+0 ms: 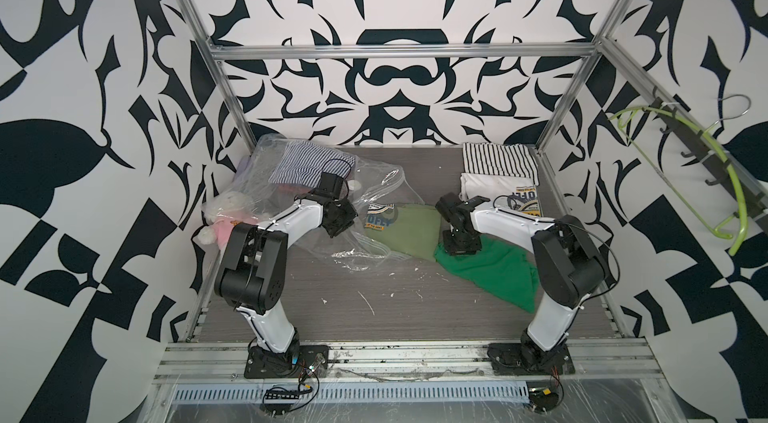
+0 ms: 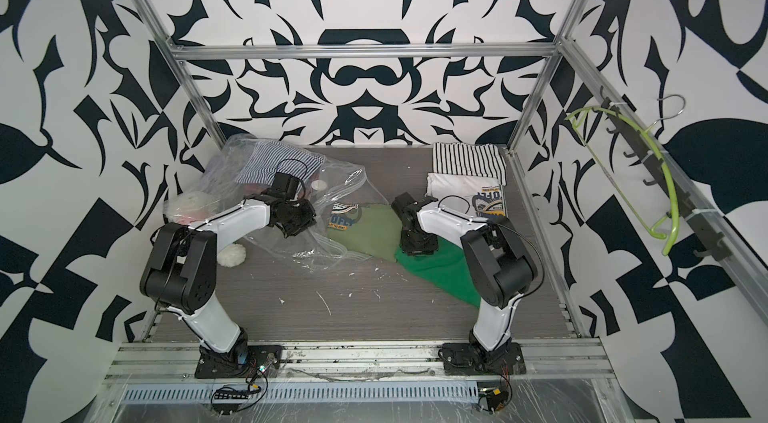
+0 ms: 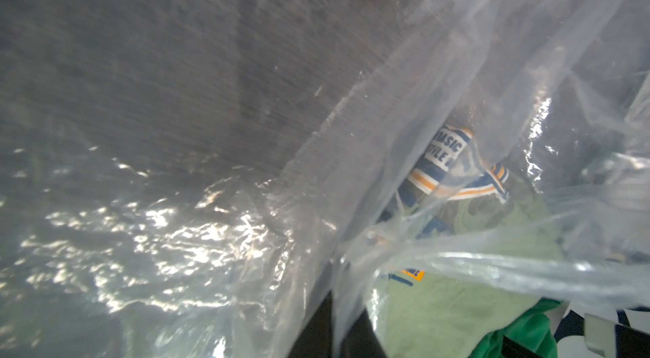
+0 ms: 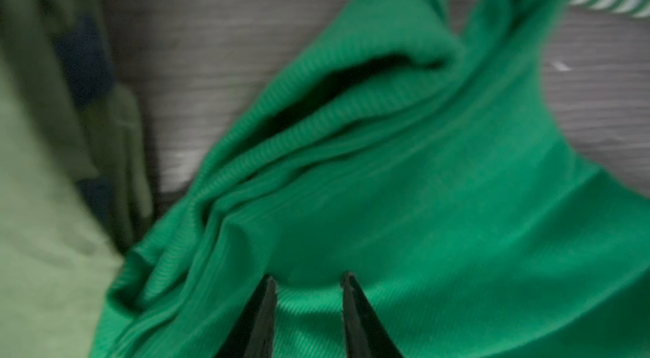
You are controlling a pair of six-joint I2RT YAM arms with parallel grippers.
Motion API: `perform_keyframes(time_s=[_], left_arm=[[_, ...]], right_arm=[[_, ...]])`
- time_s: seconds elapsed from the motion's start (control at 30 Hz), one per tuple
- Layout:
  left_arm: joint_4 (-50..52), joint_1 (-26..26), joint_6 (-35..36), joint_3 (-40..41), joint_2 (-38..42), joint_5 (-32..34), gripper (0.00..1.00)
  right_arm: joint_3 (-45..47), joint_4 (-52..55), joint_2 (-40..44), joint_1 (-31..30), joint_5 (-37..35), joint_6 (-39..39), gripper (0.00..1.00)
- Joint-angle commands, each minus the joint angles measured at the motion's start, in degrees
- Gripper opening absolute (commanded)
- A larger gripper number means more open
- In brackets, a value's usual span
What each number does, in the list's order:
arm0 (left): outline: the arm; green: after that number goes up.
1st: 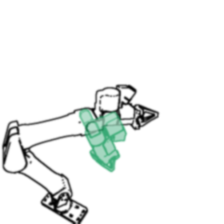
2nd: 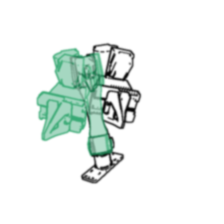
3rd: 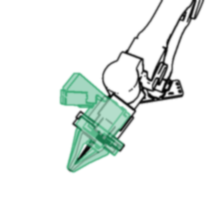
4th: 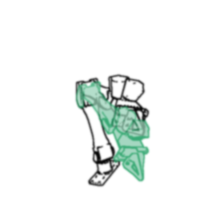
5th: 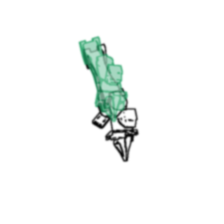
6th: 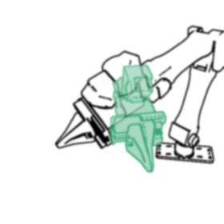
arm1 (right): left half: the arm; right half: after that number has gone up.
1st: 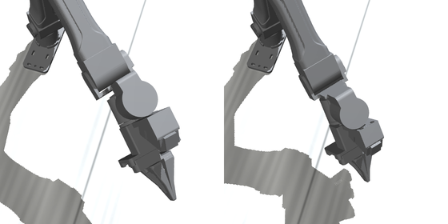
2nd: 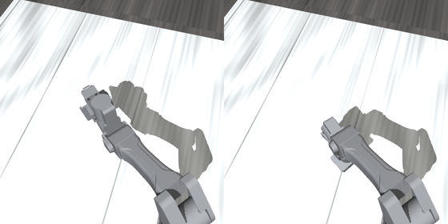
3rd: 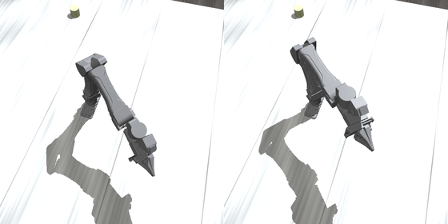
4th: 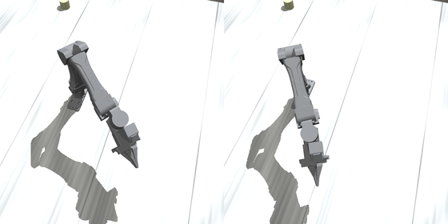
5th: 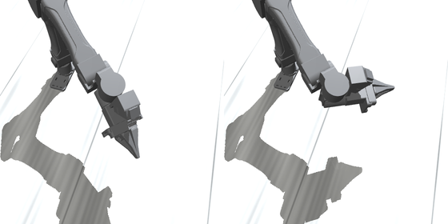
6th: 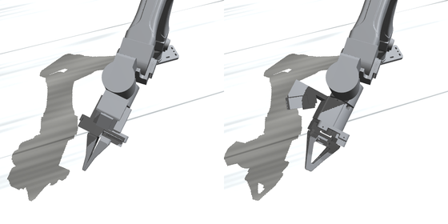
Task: Take the tank top out of the vacuum bag
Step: Move the tank top to the center of the board.
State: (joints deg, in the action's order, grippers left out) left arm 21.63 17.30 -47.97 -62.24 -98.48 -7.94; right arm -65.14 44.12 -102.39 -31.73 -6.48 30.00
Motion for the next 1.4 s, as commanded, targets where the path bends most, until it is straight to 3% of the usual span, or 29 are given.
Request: perform_keyframes(time_s=[0.0,0.27,0.43,0.57,0.7,0.87,1.07,1.37], left_arm=[[0.16,-0.41,0.46,-0.37,-0.88,0.27,0.00],[-0.94,-0.42,-0.05,0.13,-1.02,-0.59,0.00],[-1.14,-0.41,0.02,0.01,-1.21,-0.89,0.00],[-1.22,-0.42,-0.08,0.09,-1.02,-0.98,0.00],[-1.32,-0.40,-0.10,0.53,-0.84,-0.91,0.00],[-1.32,-0.42,0.01,0.62,-1.01,-0.87,0.00],[-0.98,-0.38,0.04,0.47,-0.84,-0.65,0.00],[-0.85,-0.38,-0.06,0.20,-1.27,-0.57,0.00]], right_arm=[[1.35,0.63,3.02,-3.24,1.15,1.77,0.35],[6.05,6.61,12.62,-7.23,1.64,4.65,0.40],[7.93,5.89,22.17,-5.95,-2.70,12.51,0.75],[12.74,4.51,25.99,-1.87,-2.13,23.75,0.82],[18.26,-0.13,27.92,1.61,0.47,26.18,0.83],[23.37,-5.53,26.36,7.21,6.45,22.95,0.82],[21.29,-2.65,21.53,12.66,3.80,12.15,0.77],[15.22,-4.09,15.45,26.02,3.78,-2.74,0.76]])
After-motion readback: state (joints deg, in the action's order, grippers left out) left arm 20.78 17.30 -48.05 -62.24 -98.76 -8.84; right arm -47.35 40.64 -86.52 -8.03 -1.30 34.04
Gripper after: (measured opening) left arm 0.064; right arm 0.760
